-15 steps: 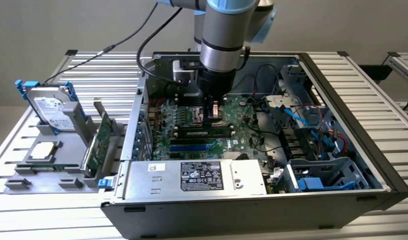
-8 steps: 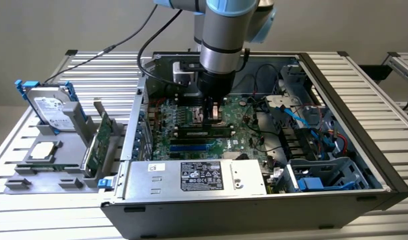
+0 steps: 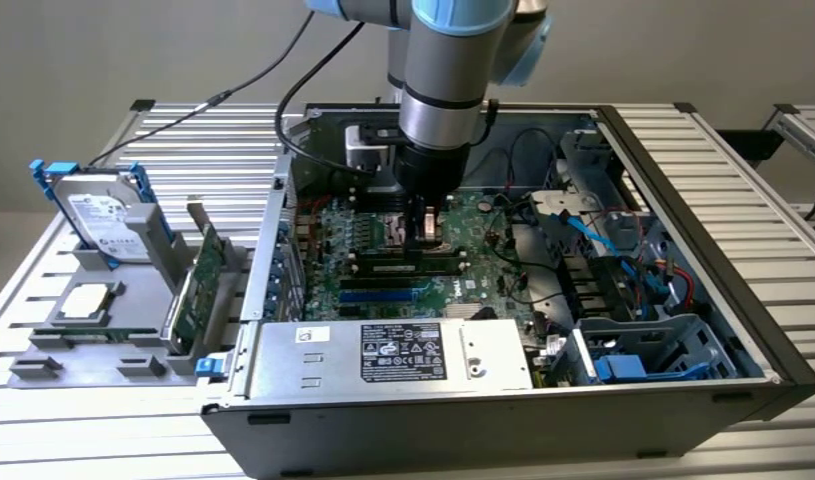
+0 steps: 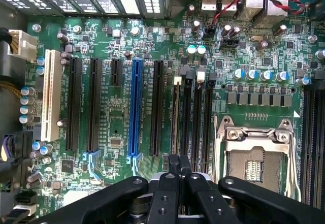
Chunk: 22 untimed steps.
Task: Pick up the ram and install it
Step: 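Press down the ram until it locks into place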
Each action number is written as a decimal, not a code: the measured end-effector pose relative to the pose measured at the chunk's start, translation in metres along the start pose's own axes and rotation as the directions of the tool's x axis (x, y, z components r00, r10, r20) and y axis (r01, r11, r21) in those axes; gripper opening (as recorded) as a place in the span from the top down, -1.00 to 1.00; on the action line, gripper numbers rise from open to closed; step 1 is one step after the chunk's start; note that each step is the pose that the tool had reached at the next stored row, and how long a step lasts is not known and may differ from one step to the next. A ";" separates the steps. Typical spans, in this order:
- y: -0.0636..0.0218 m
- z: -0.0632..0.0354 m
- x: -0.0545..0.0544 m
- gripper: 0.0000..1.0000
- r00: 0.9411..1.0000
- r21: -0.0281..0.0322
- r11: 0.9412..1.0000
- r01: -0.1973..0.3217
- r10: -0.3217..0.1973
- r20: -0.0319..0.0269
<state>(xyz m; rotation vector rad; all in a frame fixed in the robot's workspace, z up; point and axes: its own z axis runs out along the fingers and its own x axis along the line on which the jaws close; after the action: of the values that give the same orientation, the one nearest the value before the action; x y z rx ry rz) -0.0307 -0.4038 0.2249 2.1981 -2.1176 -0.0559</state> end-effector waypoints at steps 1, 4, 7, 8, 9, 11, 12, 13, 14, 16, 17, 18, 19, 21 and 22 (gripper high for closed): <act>0.0001 -0.0006 0.000 0.79 1.000 -0.002 1.000 0.000 0.000 0.001; 0.0009 -0.0090 0.000 0.79 1.000 -0.006 1.000 -0.001 0.001 0.001; 0.0017 -0.0185 0.001 0.79 1.000 -0.011 1.000 -0.001 0.001 0.001; 0.0019 -0.0201 0.001 0.79 1.000 -0.012 1.000 -0.001 0.001 0.001; 0.0018 -0.0201 0.001 0.79 1.000 -0.012 1.000 -0.001 0.001 0.001; 0.0018 -0.0201 0.001 0.79 1.000 -0.012 1.000 -0.001 0.001 0.002; 0.0019 -0.0203 0.001 0.79 1.000 -0.012 1.000 0.000 0.001 0.001; 0.0019 -0.0204 0.001 0.79 1.000 -0.012 1.000 0.000 0.001 0.001; 0.0019 -0.0206 0.001 0.79 1.000 -0.012 1.000 -0.001 0.001 0.001; 0.0019 -0.0209 0.001 0.79 1.000 -0.012 1.000 -0.001 0.001 0.001; 0.0019 -0.0210 0.001 0.79 1.000 -0.012 1.000 -0.001 0.001 0.001; 0.0019 -0.0211 0.001 0.79 1.000 -0.012 1.000 -0.001 0.001 0.001; 0.0019 -0.0211 0.001 0.79 1.000 -0.012 1.000 -0.001 0.001 0.001; 0.0019 -0.0213 0.001 0.79 1.000 -0.012 1.000 -0.001 0.001 0.001; 0.0020 -0.0213 0.001 0.79 1.000 -0.012 1.000 -0.001 0.001 0.001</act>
<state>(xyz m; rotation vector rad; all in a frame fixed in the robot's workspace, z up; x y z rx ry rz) -0.0307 -0.4037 0.2464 2.1914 -2.1130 -0.0699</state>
